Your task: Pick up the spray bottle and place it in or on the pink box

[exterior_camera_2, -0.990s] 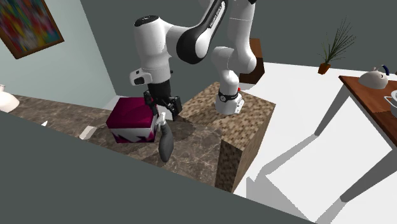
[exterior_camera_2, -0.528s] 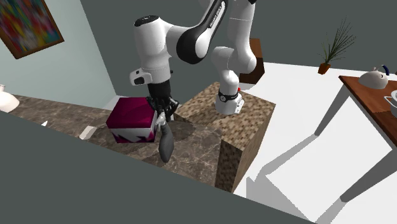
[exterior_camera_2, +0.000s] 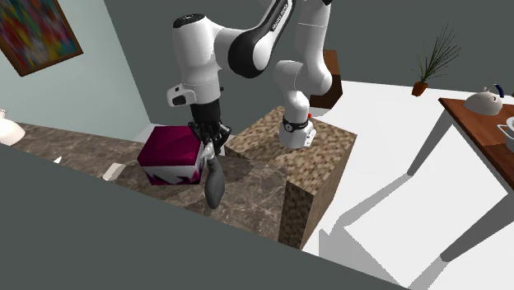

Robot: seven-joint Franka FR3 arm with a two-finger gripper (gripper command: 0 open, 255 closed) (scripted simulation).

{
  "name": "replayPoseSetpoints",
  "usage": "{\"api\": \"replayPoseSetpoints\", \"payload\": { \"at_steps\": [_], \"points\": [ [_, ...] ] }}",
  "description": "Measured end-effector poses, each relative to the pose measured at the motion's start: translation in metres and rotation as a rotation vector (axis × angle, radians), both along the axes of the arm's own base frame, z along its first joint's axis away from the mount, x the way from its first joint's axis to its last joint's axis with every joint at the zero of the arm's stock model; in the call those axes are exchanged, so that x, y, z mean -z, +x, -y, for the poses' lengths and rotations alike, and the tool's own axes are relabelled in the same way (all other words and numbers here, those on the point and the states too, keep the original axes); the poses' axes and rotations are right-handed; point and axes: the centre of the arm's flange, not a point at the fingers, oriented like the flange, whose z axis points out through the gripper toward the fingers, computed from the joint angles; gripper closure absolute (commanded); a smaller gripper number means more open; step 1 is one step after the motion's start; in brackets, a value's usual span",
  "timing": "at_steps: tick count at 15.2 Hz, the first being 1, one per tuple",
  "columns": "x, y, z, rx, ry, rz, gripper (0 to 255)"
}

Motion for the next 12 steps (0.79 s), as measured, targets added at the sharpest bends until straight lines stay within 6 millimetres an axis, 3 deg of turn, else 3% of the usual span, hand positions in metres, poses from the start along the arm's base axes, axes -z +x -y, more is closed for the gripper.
{"api": "replayPoseSetpoints", "payload": {
  "at_steps": [12],
  "points": [
    [-0.061,-0.001,0.001,0.0,0.0,0.0,255]
  ]
}}
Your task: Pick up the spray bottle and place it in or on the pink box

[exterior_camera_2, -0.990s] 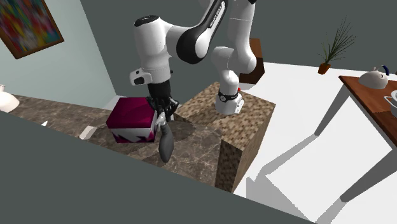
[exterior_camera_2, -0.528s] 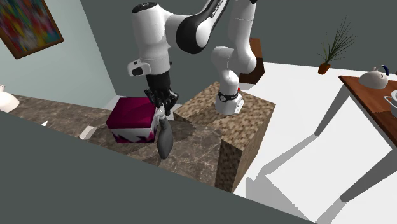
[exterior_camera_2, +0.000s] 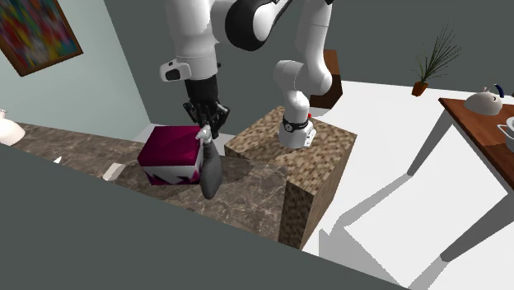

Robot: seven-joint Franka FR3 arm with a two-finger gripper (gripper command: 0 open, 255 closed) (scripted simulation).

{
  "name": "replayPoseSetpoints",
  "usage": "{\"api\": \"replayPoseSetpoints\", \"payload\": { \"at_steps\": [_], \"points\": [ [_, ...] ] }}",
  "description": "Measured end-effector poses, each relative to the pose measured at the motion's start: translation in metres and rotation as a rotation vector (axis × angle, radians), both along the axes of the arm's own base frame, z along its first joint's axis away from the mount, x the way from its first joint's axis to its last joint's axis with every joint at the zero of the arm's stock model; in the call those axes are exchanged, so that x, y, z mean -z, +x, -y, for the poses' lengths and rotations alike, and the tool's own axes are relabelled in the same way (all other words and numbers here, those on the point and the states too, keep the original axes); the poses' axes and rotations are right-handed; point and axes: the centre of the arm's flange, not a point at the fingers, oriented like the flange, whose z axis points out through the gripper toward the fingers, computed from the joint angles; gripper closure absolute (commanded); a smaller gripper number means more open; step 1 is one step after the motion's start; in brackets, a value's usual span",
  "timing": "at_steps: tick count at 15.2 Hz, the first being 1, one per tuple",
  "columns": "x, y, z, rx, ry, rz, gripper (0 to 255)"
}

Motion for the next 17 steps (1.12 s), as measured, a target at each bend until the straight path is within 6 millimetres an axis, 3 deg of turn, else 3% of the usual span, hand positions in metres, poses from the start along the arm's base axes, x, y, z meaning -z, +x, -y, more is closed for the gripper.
{"api": "replayPoseSetpoints", "payload": {
  "at_steps": [17],
  "points": [
    [-0.091,0.001,0.0,0.0,0.0,0.0,255]
  ]
}}
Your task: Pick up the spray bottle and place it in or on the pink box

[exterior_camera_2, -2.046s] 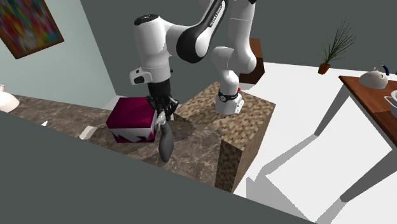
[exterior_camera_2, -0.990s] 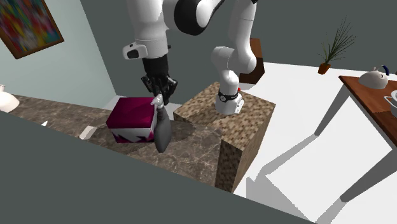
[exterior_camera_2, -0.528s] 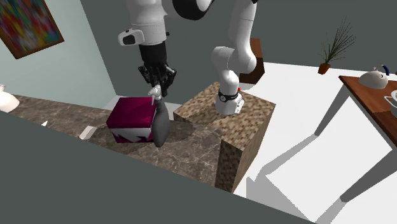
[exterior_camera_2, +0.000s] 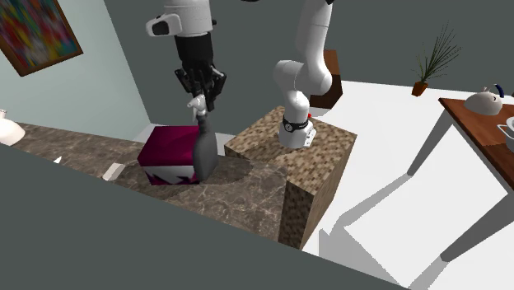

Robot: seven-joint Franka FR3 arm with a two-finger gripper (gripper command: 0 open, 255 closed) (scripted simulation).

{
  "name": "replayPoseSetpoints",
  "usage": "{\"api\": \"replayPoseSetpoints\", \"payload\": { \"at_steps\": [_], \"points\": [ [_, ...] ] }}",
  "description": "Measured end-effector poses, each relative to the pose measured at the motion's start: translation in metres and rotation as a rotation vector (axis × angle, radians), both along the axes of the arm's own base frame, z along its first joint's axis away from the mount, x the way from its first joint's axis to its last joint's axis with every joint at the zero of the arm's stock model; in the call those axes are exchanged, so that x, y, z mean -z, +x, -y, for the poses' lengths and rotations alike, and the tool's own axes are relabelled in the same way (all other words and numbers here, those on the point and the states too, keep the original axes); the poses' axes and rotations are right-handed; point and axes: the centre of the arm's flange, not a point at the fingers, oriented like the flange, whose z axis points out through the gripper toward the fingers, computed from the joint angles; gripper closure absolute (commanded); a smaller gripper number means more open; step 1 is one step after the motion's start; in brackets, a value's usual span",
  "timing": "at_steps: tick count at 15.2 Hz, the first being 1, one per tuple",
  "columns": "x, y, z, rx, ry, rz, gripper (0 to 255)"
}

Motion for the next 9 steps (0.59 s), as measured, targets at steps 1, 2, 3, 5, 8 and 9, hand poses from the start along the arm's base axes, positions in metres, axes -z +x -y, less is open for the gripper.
{"api": "replayPoseSetpoints", "payload": {
  "at_steps": [1,2,3,5,8,9],
  "points": [
    [-0.005,0.0,0.0,0.0,0.0,0.0,255],
    [-0.011,0.0,0.0,0.0,0.0,0.0,255],
    [-0.015,0.001,-0.001,0.0,0.0,0.0,255],
    [-0.026,0.0,-0.001,0.0,0.0,0.0,255],
    [-0.042,0.0,0.0,0.0,0.0,0.0,255],
    [-0.047,0.0,-0.001,0.0,0.0,0.0,255]
  ]
}}
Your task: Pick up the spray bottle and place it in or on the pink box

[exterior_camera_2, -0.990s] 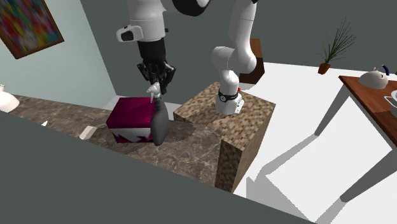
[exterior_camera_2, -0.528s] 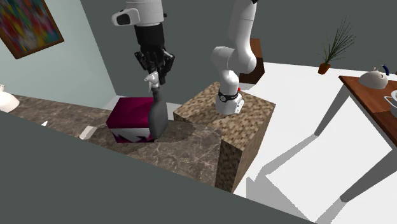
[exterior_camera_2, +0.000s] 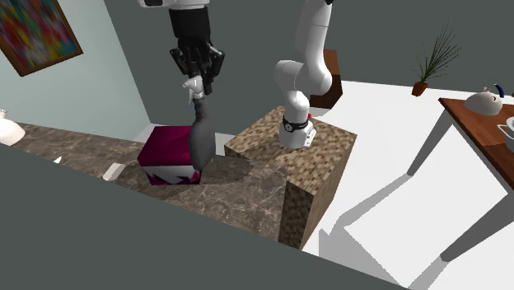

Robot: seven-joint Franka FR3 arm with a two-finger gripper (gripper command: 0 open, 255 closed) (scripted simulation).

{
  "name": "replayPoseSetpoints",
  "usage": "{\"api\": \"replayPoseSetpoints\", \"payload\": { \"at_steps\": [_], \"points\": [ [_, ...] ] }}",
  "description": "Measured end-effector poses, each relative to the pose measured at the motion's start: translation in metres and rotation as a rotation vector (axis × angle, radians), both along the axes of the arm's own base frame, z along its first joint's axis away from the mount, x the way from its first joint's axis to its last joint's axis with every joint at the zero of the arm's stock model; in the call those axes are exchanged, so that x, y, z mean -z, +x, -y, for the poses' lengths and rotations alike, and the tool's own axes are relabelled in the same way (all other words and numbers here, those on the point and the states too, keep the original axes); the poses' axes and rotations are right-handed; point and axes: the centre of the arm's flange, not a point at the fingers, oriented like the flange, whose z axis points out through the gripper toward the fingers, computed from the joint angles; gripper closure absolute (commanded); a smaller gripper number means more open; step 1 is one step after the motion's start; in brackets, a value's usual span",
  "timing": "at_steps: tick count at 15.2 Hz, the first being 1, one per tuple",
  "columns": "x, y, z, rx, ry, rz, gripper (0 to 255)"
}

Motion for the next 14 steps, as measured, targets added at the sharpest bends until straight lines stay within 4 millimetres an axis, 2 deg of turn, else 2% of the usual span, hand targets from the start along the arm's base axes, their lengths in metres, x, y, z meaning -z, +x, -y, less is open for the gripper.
{"api": "replayPoseSetpoints", "payload": {
  "at_steps": [2,5,14],
  "points": [
    [-0.009,0.0,0.005,0.0,0.0,0.0,255],
    [-0.022,-0.001,0.037,0.001,0.0,0.0,255],
    [-0.066,-0.007,0.149,0.002,0.0,0.0,255]
  ]
}}
